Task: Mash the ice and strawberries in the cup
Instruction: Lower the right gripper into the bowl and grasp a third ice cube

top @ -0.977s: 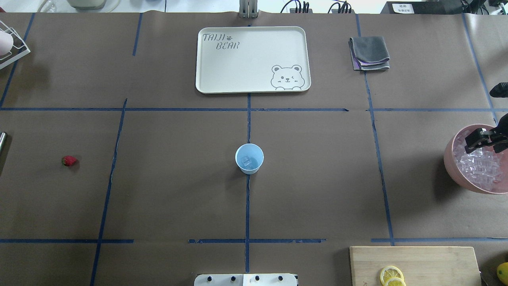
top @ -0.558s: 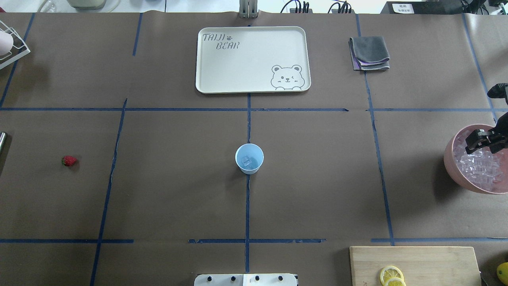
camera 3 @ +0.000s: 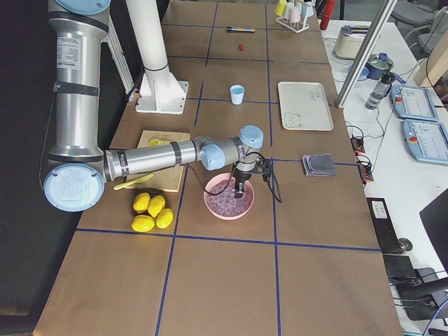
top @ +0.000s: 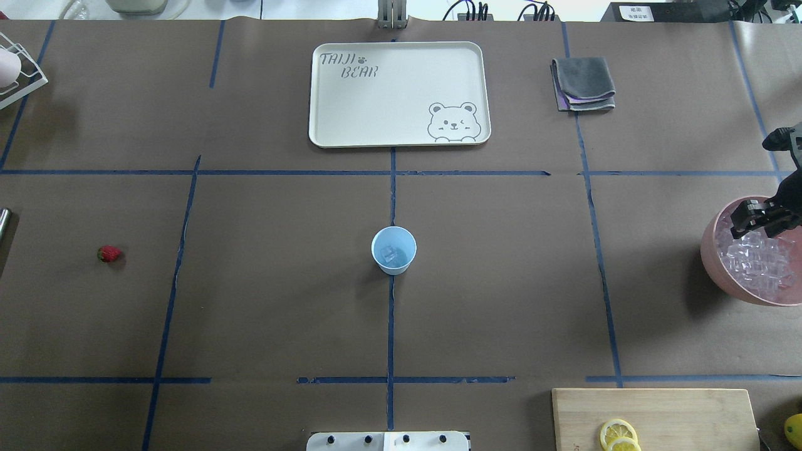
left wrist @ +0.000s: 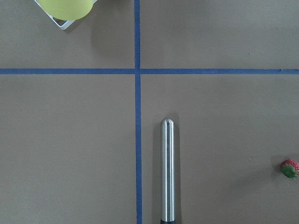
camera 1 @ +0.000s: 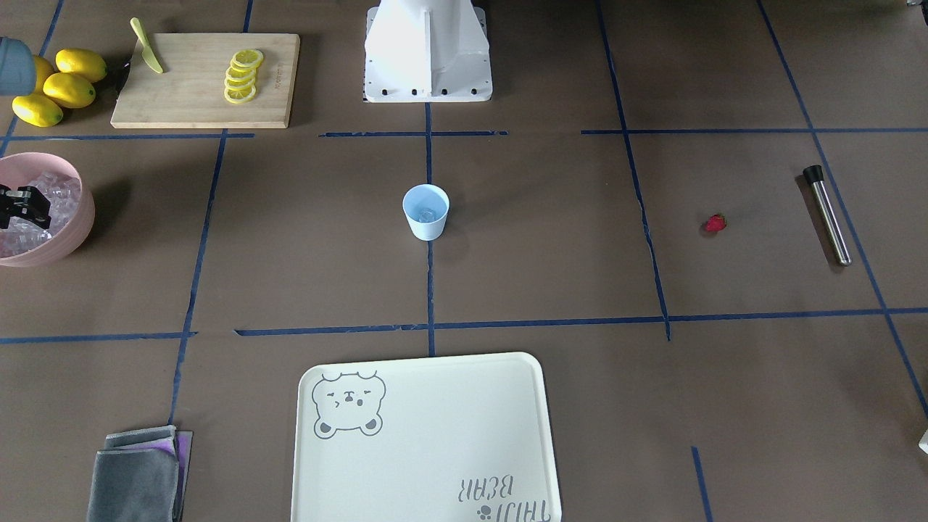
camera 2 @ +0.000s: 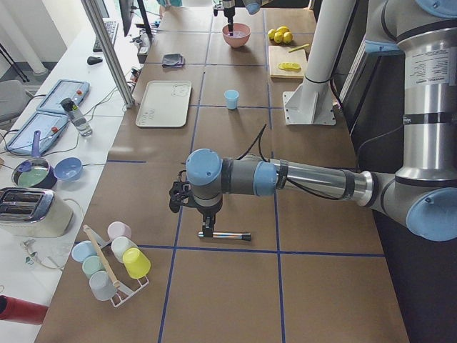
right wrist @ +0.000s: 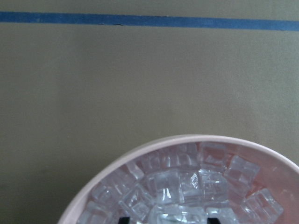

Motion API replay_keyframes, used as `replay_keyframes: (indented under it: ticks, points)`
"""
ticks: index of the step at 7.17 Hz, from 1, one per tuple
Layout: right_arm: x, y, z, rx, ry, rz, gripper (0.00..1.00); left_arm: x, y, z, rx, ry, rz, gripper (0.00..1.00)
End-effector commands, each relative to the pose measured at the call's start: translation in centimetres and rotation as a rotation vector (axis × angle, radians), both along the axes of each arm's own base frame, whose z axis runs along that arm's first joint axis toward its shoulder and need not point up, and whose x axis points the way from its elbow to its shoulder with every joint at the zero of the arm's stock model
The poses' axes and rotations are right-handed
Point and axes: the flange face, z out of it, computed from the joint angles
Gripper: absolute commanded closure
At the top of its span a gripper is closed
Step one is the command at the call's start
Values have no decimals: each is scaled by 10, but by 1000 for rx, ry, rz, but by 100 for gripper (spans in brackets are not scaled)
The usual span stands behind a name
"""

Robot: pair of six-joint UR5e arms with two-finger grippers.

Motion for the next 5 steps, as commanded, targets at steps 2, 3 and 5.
replay_keyframes:
  ticks: [2, 3, 5]
  points:
    - [0, 2, 2, 1, -1, -10, 37, 0, 0, -1, 1, 0, 0, 0]
    - [-1, 3, 3, -1, 0, -12, 37, 0, 0, -1, 1, 0, 0, 0]
    - [-3, 3, 3, -1, 0, -16, 38, 0, 0, -2, 4, 0, 1, 0]
